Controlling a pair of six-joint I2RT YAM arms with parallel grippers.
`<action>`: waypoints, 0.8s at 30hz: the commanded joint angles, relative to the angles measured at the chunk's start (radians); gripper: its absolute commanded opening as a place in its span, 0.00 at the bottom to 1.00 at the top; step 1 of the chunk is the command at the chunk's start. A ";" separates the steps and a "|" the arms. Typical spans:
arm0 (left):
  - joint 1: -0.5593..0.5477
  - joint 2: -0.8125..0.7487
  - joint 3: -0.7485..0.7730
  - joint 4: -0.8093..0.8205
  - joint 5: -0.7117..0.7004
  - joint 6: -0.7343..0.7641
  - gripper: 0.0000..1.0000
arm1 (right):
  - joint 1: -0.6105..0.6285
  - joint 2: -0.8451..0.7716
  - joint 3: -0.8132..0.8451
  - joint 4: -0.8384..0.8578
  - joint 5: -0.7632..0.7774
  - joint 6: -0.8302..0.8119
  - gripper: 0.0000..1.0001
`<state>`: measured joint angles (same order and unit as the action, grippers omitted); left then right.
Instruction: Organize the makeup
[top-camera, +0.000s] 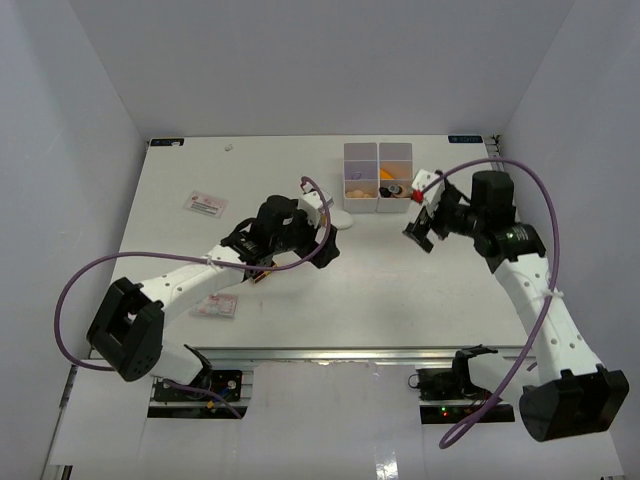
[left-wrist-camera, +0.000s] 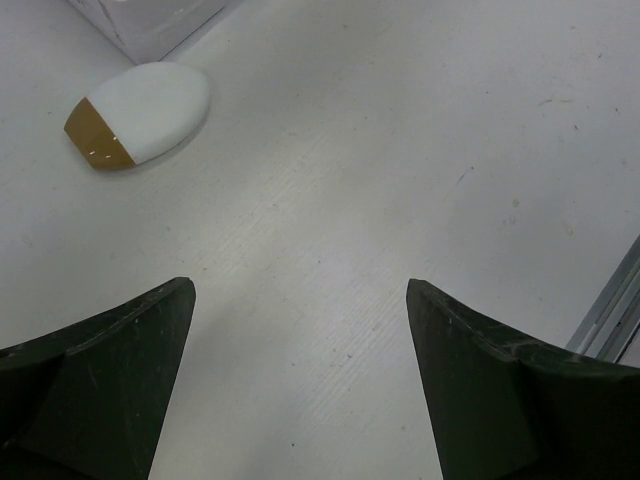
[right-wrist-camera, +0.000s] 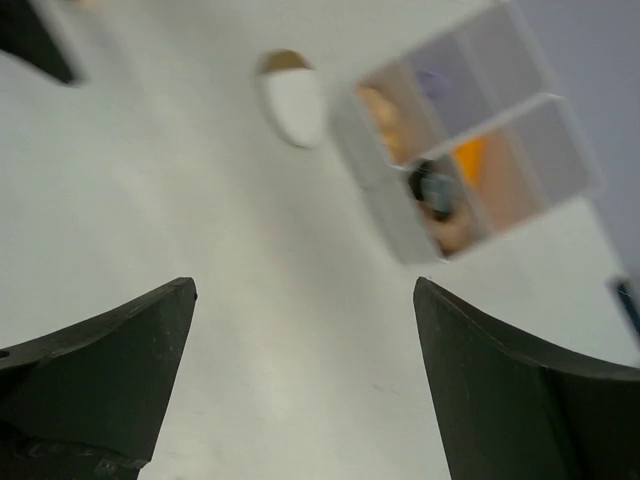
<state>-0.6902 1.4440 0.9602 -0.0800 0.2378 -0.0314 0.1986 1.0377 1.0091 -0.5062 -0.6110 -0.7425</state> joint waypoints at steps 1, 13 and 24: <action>0.002 0.073 0.106 -0.068 0.036 0.217 0.98 | -0.007 -0.095 -0.148 0.016 -0.438 0.086 0.91; 0.108 0.310 0.266 -0.017 0.119 0.596 0.98 | -0.166 -0.245 -0.267 0.020 -0.568 0.009 0.90; 0.184 0.562 0.482 -0.031 0.316 0.705 0.98 | -0.186 -0.250 -0.263 0.022 -0.554 0.035 0.90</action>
<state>-0.5274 1.9683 1.3782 -0.1083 0.4129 0.6012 0.0164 0.7929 0.7410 -0.5137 -1.1339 -0.7148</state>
